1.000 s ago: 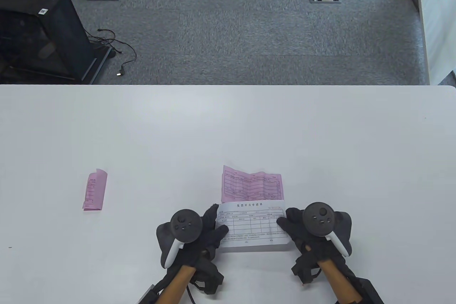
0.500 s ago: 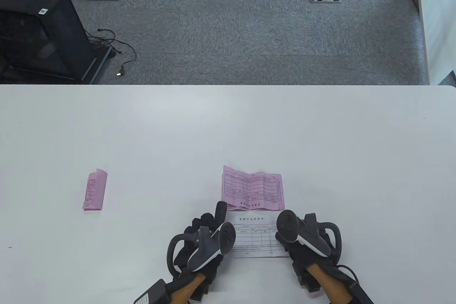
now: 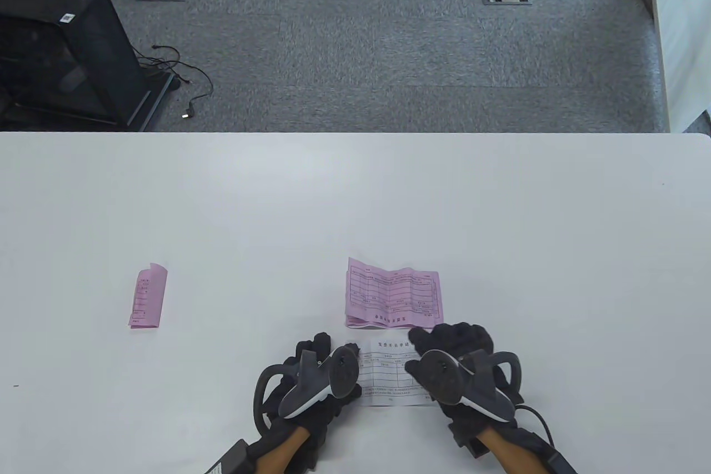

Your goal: Unfold folded invoices and stack

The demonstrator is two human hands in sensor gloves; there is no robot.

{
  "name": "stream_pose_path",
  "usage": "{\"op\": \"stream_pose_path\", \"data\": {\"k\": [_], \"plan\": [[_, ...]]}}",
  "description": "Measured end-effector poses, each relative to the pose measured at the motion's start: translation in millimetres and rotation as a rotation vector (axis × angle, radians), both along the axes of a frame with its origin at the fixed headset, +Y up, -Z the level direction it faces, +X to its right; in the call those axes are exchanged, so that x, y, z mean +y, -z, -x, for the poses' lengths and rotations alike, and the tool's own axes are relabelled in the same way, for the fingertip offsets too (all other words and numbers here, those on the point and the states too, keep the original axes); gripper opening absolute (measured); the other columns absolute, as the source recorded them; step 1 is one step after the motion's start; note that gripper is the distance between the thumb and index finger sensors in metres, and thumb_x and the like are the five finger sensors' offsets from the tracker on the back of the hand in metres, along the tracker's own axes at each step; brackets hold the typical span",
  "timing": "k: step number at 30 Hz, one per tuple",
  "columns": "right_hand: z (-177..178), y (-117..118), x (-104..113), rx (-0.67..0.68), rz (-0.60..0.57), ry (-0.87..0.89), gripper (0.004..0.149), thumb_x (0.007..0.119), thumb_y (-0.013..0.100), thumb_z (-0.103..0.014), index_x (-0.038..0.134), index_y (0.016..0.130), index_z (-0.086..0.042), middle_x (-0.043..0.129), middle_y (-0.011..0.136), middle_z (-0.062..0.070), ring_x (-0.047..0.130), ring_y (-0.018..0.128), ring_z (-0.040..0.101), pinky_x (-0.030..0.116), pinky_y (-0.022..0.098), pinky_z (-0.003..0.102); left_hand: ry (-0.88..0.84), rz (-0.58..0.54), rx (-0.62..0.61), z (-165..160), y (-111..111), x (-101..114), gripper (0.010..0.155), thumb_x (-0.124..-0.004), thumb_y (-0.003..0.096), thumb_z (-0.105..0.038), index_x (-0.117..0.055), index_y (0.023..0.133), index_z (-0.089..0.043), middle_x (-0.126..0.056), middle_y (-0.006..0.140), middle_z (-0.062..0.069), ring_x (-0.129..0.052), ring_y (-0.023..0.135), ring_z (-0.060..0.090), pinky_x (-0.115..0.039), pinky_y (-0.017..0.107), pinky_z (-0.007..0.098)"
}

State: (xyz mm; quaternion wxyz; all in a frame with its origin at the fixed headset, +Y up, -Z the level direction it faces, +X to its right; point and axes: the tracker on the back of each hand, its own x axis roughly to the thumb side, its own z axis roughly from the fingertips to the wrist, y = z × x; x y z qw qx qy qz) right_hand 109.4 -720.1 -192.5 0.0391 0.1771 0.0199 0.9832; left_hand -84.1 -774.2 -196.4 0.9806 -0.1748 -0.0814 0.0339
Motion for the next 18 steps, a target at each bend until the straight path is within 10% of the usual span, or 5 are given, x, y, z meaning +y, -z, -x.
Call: {"op": "stream_pose_path", "data": {"k": [8,18], "plan": [[56.6,7.3,-43.9,0.122,0.11,-0.23,0.061,0.072,0.045,-0.052,0.058,0.102,-0.034,0.049,0.108,0.02,0.045,0.095,0.05,0.036,0.067,0.074,0.0,0.018,-0.01,0.8,-0.8,-0.2,0.073,-0.077,0.0451,-0.055,-0.047,0.11,-0.041,-0.033,0.119,0.016,-0.039,0.103,0.039,-0.056,0.071,0.048],[16.8,8.3,-45.0,0.013,0.046,-0.337,0.059,0.071,0.045,-0.049,0.06,0.101,-0.031,0.054,0.106,0.019,0.05,0.093,0.048,0.04,0.067,0.073,0.026,0.042,-0.021,2.5,-0.5,-0.4,0.075,-0.076,0.0426,-0.057,-0.043,0.109,-0.044,-0.03,0.12,0.013,-0.036,0.105,0.036,-0.055,0.071,0.048]]}}
